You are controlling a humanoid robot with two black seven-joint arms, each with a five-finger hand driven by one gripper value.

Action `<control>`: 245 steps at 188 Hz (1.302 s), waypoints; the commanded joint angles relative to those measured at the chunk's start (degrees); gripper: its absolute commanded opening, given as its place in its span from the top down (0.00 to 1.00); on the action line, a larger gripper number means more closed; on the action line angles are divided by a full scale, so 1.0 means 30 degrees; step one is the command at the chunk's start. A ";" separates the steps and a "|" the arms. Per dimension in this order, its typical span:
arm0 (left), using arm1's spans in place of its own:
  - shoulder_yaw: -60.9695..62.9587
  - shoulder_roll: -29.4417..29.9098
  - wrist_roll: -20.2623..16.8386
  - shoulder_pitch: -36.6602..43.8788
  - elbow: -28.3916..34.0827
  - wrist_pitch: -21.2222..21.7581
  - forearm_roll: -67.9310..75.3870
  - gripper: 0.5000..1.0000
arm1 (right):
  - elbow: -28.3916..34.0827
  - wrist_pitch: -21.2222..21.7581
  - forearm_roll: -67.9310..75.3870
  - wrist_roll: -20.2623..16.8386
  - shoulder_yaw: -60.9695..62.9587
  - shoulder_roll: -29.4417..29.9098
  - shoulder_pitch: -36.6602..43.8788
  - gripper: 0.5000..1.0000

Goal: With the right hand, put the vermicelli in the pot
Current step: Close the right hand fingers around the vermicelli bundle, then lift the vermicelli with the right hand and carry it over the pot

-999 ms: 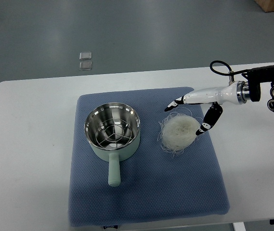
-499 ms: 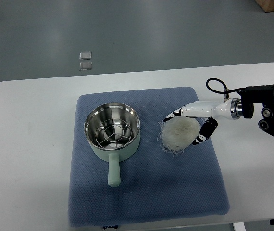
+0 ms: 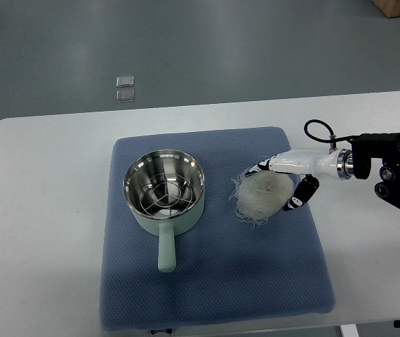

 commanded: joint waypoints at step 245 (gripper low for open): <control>0.0029 0.0000 0.0005 -0.0013 0.0005 0.0009 0.0001 0.00 | -0.0173 -0.0468 0.0732 -0.0222 0.0670 0.0563 0.0676 0.90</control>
